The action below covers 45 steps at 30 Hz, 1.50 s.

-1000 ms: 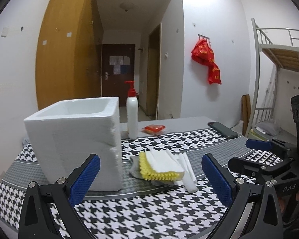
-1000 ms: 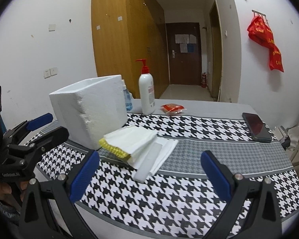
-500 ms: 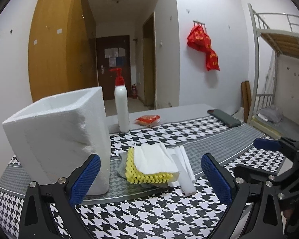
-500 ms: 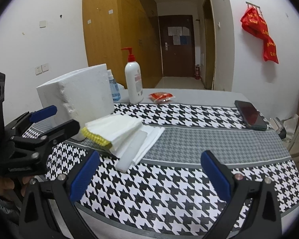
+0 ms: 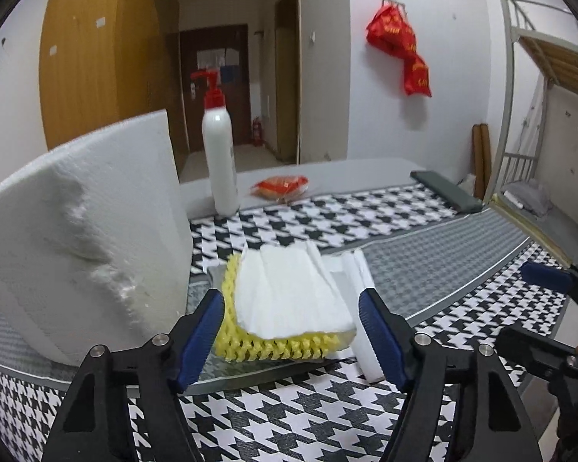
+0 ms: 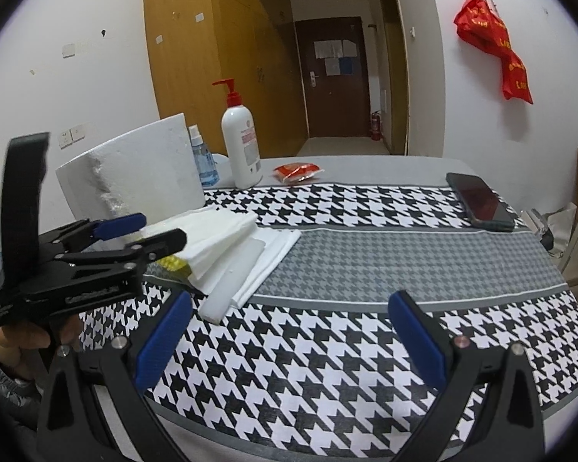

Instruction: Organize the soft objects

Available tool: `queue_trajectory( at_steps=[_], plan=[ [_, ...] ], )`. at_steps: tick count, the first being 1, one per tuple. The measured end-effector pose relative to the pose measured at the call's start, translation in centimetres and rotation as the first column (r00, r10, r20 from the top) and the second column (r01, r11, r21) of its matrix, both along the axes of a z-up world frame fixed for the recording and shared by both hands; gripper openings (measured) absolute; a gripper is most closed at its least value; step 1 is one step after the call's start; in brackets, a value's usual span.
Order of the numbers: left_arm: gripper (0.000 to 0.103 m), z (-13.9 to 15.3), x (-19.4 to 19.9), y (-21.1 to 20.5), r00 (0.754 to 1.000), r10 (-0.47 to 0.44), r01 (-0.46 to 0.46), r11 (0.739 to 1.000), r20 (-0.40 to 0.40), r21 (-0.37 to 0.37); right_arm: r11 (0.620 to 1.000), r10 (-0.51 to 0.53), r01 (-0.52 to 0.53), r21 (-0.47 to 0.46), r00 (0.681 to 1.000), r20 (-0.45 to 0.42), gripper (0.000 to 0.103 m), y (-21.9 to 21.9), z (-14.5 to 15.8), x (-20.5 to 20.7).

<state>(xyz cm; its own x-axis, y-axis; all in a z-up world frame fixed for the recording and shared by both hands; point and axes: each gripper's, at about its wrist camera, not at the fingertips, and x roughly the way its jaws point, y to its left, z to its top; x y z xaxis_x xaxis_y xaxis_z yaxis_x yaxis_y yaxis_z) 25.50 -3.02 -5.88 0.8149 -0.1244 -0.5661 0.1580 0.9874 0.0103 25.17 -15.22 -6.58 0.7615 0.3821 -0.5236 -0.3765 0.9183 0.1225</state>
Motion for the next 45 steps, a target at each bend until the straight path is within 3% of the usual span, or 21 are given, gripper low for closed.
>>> queue_trajectory(
  at_steps=[6,11,12,16,29,45],
  plan=[
    [0.048,-1.1,1.1,0.2,0.997,0.005,-0.005,1.000,-0.082,-0.004,1.000,0.008,-0.008,0.000,1.000,-0.006,0.103,0.1,-0.3,0.4],
    [0.030,-0.9,1.1,0.0,0.998,-0.005,0.006,1.000,-0.067,0.008,1.000,0.007,-0.006,0.005,1.000,-0.012,0.103,-0.1,-0.4,0.6],
    [0.021,-0.9,1.0,-0.1,0.998,-0.009,0.009,1.000,-0.063,0.008,1.000,0.007,-0.007,0.007,1.000,-0.011,0.103,-0.1,-0.3,0.7],
    [0.004,-0.8,0.9,-0.9,0.996,-0.069,0.069,0.998,-0.062,0.004,1.000,0.006,-0.006,0.004,1.000,-0.011,0.103,-0.1,-0.3,0.5],
    [0.001,1.9,-2.8,-2.2,0.975,-0.222,0.223,0.974,0.017,-0.043,1.000,-0.025,0.025,0.002,1.000,0.016,0.103,-0.7,0.8,-1.0],
    [0.001,6.7,-7.8,0.4,0.962,-0.218,0.236,0.967,0.165,-0.098,1.000,-0.008,0.009,-0.001,0.999,0.048,0.103,0.4,2.0,-3.4]
  ],
)
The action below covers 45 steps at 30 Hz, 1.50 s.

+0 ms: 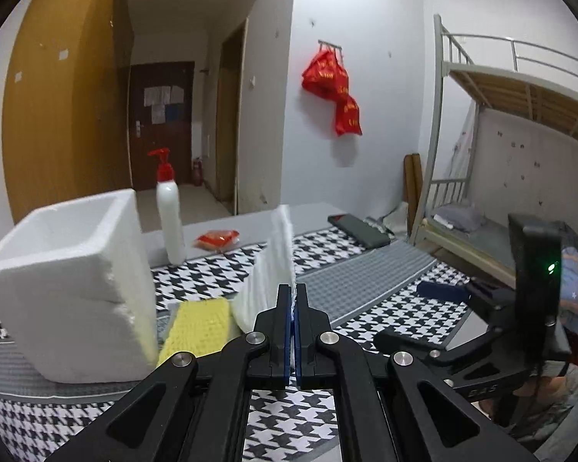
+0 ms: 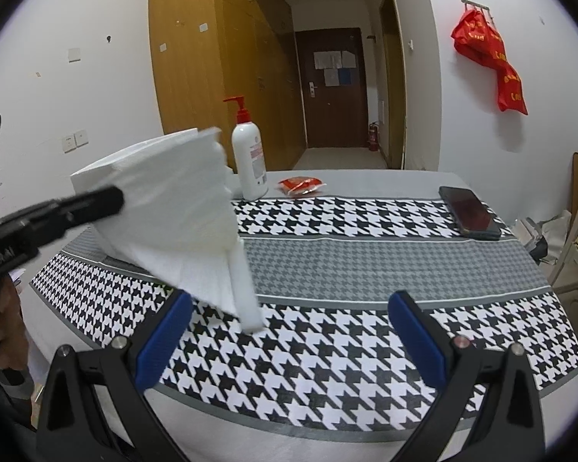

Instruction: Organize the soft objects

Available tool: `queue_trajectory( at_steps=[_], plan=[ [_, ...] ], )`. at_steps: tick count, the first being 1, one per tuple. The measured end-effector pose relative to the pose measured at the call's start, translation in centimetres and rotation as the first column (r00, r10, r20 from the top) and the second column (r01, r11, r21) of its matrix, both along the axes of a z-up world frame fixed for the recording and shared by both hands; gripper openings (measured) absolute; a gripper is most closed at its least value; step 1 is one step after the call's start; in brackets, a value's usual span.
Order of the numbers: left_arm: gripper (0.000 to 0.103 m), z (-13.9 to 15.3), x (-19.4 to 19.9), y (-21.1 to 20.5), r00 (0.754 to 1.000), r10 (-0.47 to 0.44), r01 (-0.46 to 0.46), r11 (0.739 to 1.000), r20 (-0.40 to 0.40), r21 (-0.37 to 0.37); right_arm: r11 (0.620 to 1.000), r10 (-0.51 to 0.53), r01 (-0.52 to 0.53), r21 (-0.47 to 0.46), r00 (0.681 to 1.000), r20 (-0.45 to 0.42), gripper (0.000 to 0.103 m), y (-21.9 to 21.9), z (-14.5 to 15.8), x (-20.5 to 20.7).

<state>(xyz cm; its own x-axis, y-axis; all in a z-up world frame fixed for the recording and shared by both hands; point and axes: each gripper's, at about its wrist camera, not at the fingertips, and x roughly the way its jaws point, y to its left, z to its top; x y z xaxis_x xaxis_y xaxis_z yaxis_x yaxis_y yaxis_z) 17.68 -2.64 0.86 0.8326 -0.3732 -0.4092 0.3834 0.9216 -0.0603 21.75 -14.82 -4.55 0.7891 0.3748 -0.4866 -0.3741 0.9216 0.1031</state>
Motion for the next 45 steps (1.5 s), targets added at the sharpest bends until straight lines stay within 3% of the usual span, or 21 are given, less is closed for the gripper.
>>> queue_trajectory(
  at_steps=[4,11,13,15,17,21,29,37,38,39,43,45],
  plan=[
    [0.001,0.2,-0.7,1.7,0.998,0.056,-0.056,0.998,0.015,-0.003,1.000,0.017,-0.017,-0.009,1.000,-0.004,0.103,0.8,-0.2,-0.1],
    [0.006,-4.3,0.1,3.2,0.983,0.156,-0.150,0.987,-0.097,0.062,0.999,0.023,-0.023,-0.033,1.000,-0.020,0.103,2.0,-0.7,0.1],
    [0.021,-5.6,0.5,3.3,0.976,0.177,-0.167,0.983,-0.129,0.079,0.999,0.019,-0.020,-0.040,1.000,-0.024,0.103,2.1,-0.8,0.2],
    [0.059,-6.7,0.7,3.3,0.970,0.206,-0.194,0.976,-0.133,0.095,0.999,0.017,-0.018,-0.045,0.999,-0.032,0.103,2.2,-1.0,0.5],
    [0.074,-7.0,0.6,3.2,0.969,0.213,-0.204,0.976,-0.125,0.082,0.999,0.016,-0.018,-0.050,0.999,-0.039,0.103,2.3,-1.2,0.7],
    [0.075,-7.3,0.8,2.4,0.972,0.207,-0.199,0.977,-0.112,0.077,0.998,0.022,-0.025,-0.060,0.998,-0.052,0.103,2.5,-1.6,1.1],
    [0.076,-7.8,1.7,0.3,0.975,0.199,-0.187,0.975,-0.101,0.116,0.997,0.031,-0.037,-0.069,0.996,-0.079,0.103,2.7,-2.3,1.8],
    [0.076,-8.5,3.1,0.3,0.964,0.230,-0.217,0.971,-0.137,0.105,0.997,0.036,-0.042,-0.070,0.995,-0.092,0.103,2.6,-2.6,2.1],
    [0.072,-8.5,3.1,0.5,0.963,0.231,-0.219,0.971,-0.142,0.097,0.997,0.035,-0.041,-0.068,0.995,-0.094,0.103,2.5,-2.6,2.1],
    [0.061,-8.4,3.2,0.6,0.962,0.233,-0.221,0.971,-0.145,0.090,0.997,0.032,-0.039,-0.068,0.995,-0.096,0.103,2.4,-2.7,2.2],
    [0.035,-8.5,3.2,0.7,0.960,0.233,-0.222,0.971,-0.157,0.089,0.997,0.031,-0.038,-0.066,0.994,-0.102,0.103,2.3,-2.9,2.3],
    [0.017,-8.6,3.2,0.6,0.961,0.228,-0.215,0.972,-0.159,0.098,0.997,0.033,-0.040,-0.065,0.994,-0.108,0.103,2.3,-3.0,2.4]
  ],
)
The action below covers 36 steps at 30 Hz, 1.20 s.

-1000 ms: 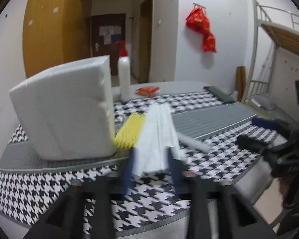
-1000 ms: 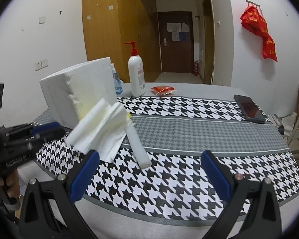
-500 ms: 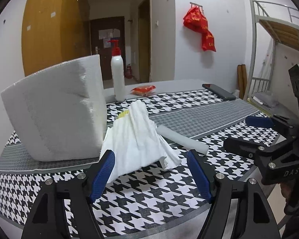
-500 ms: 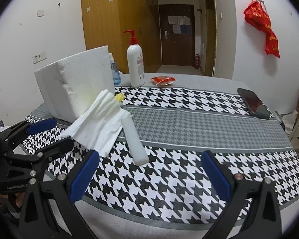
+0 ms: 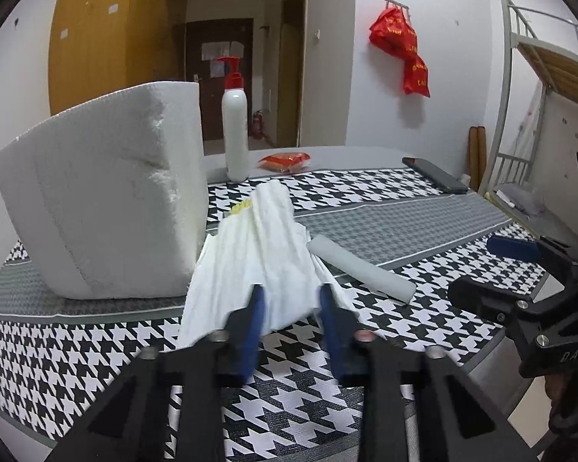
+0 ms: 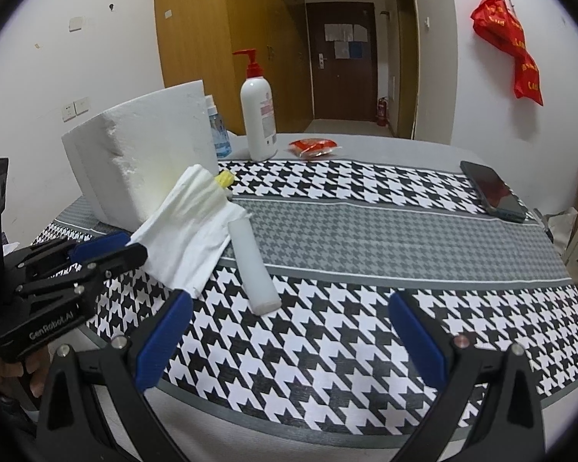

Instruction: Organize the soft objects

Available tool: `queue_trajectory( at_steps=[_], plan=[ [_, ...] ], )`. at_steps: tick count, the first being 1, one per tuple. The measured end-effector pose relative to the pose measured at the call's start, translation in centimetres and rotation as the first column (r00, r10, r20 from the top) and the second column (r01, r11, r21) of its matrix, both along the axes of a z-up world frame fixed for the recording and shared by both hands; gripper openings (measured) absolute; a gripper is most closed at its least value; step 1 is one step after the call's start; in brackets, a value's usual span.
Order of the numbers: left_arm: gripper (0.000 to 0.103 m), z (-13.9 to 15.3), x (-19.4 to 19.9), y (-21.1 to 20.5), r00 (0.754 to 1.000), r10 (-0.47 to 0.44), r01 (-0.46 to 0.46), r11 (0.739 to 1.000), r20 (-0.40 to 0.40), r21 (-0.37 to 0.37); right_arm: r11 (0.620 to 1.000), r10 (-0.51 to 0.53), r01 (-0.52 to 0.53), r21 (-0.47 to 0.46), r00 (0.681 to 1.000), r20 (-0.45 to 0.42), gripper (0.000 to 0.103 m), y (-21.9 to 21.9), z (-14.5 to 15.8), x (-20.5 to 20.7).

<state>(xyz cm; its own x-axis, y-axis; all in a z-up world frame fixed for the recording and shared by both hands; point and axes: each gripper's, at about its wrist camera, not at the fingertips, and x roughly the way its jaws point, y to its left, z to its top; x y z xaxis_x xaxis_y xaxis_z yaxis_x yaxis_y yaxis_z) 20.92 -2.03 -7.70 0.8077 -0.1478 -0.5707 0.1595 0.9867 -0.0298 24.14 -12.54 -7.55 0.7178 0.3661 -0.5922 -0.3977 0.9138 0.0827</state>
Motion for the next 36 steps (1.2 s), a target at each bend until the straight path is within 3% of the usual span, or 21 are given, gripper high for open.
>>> queue_trajectory(
  at_steps=[3,7,15,22,30,33,35,36],
  plan=[
    [0.005,0.0,0.0,-0.1,1.000,-0.014,0.014,1.000,-0.005,0.000,1.000,0.009,-0.009,-0.006,1.000,-0.001,0.103,0.3,0.0,0.2],
    [0.002,-0.2,-0.2,0.0,1.000,-0.020,0.020,1.000,-0.016,0.009,1.000,0.028,-0.028,-0.011,1.000,-0.015,0.103,0.9,-0.2,0.7],
    [0.002,1.3,-1.9,1.3,0.998,-0.049,0.050,0.998,0.027,-0.034,0.997,0.068,-0.070,-0.025,0.995,-0.070,0.103,2.6,-0.9,2.3],
    [0.002,3.8,-3.9,3.9,0.996,-0.027,0.034,0.996,0.083,-0.084,0.996,0.075,-0.079,-0.049,0.995,-0.066,0.103,3.5,-0.8,2.7],
    [0.002,2.5,-3.7,4.4,0.999,-0.025,0.028,0.997,0.044,-0.075,0.989,0.102,-0.111,-0.099,0.991,-0.088,0.102,4.9,-1.2,3.8],
    [0.002,1.9,-3.5,4.6,0.999,-0.019,0.021,0.997,0.030,-0.069,0.986,0.110,-0.121,-0.112,0.989,-0.100,0.094,5.1,-1.5,4.2],
    [0.003,1.5,-3.3,4.9,1.000,-0.018,0.019,0.997,0.019,-0.071,0.984,0.107,-0.122,-0.132,0.988,-0.112,0.078,5.2,-1.7,4.5],
    [0.005,1.4,-3.2,4.9,1.000,-0.019,0.020,0.997,0.016,-0.071,0.981,0.106,-0.124,-0.147,0.987,-0.121,0.075,5.3,-1.8,4.7]
  ],
)
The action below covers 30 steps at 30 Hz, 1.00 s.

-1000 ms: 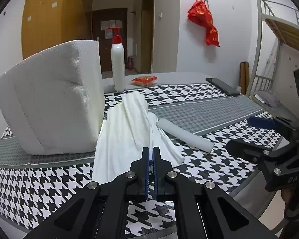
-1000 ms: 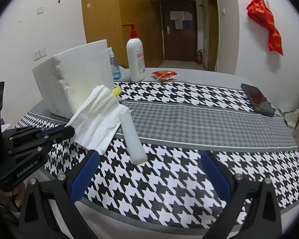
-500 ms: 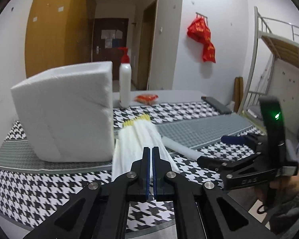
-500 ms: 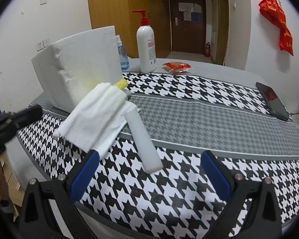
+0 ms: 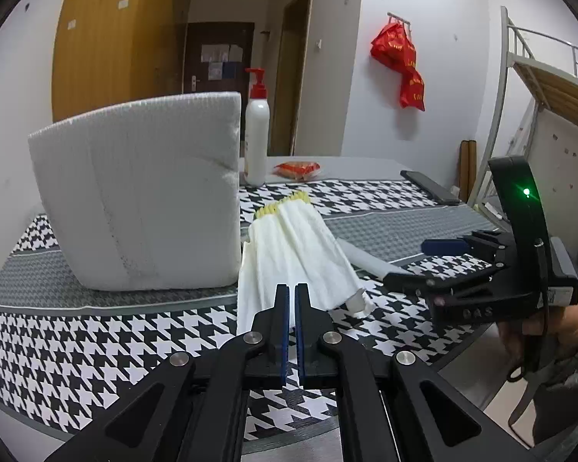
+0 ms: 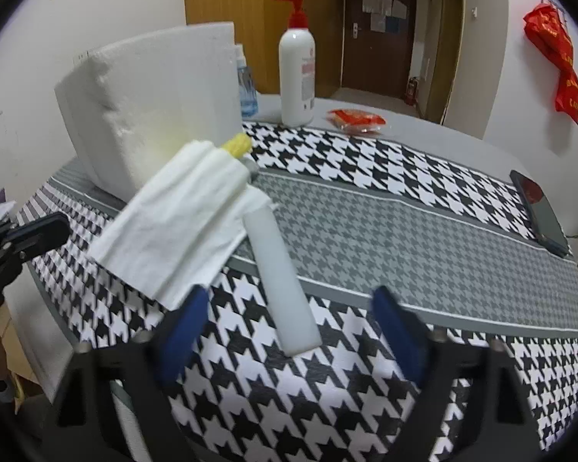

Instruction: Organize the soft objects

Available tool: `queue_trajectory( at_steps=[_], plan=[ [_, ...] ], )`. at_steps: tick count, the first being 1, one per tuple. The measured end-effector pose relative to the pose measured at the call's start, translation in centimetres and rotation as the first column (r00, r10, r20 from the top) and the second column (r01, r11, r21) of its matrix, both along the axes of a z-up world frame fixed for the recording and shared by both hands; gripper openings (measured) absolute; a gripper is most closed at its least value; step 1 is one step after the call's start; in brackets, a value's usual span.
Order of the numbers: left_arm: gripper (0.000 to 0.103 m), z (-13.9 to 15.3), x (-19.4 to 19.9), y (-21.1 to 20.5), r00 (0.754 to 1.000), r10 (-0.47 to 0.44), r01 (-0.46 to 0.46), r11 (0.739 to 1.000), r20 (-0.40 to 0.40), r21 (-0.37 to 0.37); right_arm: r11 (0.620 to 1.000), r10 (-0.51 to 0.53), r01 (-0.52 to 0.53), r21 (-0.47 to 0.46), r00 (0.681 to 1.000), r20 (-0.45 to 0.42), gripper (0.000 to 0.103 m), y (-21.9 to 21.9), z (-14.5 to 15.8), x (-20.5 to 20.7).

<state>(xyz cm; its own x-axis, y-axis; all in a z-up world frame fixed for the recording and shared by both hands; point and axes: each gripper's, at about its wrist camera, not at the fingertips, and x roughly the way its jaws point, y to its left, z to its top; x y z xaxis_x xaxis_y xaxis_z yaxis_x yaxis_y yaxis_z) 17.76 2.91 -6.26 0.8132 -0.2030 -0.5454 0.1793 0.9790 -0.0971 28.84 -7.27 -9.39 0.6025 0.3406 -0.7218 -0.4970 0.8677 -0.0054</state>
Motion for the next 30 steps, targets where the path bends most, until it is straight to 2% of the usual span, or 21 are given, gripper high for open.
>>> queue_trajectory(
  at_steps=[1,3,4,6,7,10,12,14,17,20,25,30],
  plan=[
    [0.006,-0.1,0.1,0.0,1.000,0.001,-0.001,1.000,-0.001,0.001,1.000,0.004,-0.004,-0.010,1.000,-0.002,0.072,0.1,-0.1,0.1],
    [0.018,-0.1,0.2,0.1,1.000,0.000,0.000,1.000,-0.004,-0.001,1.000,0.012,-0.012,-0.024,1.000,-0.002,0.068,0.1,-0.2,0.2],
    [0.022,-0.2,0.2,0.1,1.000,-0.003,0.003,1.000,-0.003,-0.005,0.999,0.016,-0.017,-0.032,1.000,-0.005,0.062,0.2,-0.3,0.2],
    [0.047,0.0,0.2,0.2,1.000,0.002,-0.002,1.000,0.005,-0.005,0.998,0.025,-0.025,-0.056,1.000,-0.008,0.050,0.3,-0.5,0.2],
    [0.051,0.0,0.1,0.1,1.000,0.009,-0.009,1.000,0.011,0.000,0.997,0.032,-0.032,-0.064,0.999,-0.010,0.046,0.4,-0.6,0.2],
    [0.056,-0.1,0.2,0.1,1.000,0.005,-0.005,1.000,0.011,-0.001,0.997,0.046,-0.048,-0.064,0.999,-0.023,0.044,0.3,-0.8,0.1],
    [0.065,-0.2,0.6,-0.3,1.000,0.000,0.000,1.000,0.001,0.008,0.997,0.048,-0.050,-0.062,0.998,-0.028,0.044,0.1,-0.8,0.2],
    [0.070,-0.4,0.7,-0.9,1.000,-0.015,0.015,1.000,-0.003,0.016,0.996,0.054,-0.055,-0.065,0.998,-0.030,0.044,0.1,-0.9,0.2],
    [0.086,-0.5,1.0,-1.8,1.000,-0.029,0.029,0.999,-0.005,0.039,0.996,0.080,-0.082,-0.035,0.996,-0.045,0.040,-0.3,-0.9,0.4],
    [0.087,-0.5,1.3,-2.6,0.999,-0.046,0.046,0.998,-0.007,0.050,0.995,0.098,-0.098,-0.010,0.994,-0.049,0.024,-0.8,-0.9,0.8],
    [0.088,-0.6,2.1,-3.6,0.999,-0.039,0.040,0.997,-0.014,0.070,0.995,0.098,-0.098,0.005,0.994,-0.051,0.020,-1.3,-0.5,0.1],
    [0.088,-0.8,2.6,-4.6,0.999,-0.034,0.035,0.995,-0.011,0.092,0.995,0.070,-0.066,0.073,0.996,-0.054,0.020,-3.5,0.1,-0.9]
  ],
)
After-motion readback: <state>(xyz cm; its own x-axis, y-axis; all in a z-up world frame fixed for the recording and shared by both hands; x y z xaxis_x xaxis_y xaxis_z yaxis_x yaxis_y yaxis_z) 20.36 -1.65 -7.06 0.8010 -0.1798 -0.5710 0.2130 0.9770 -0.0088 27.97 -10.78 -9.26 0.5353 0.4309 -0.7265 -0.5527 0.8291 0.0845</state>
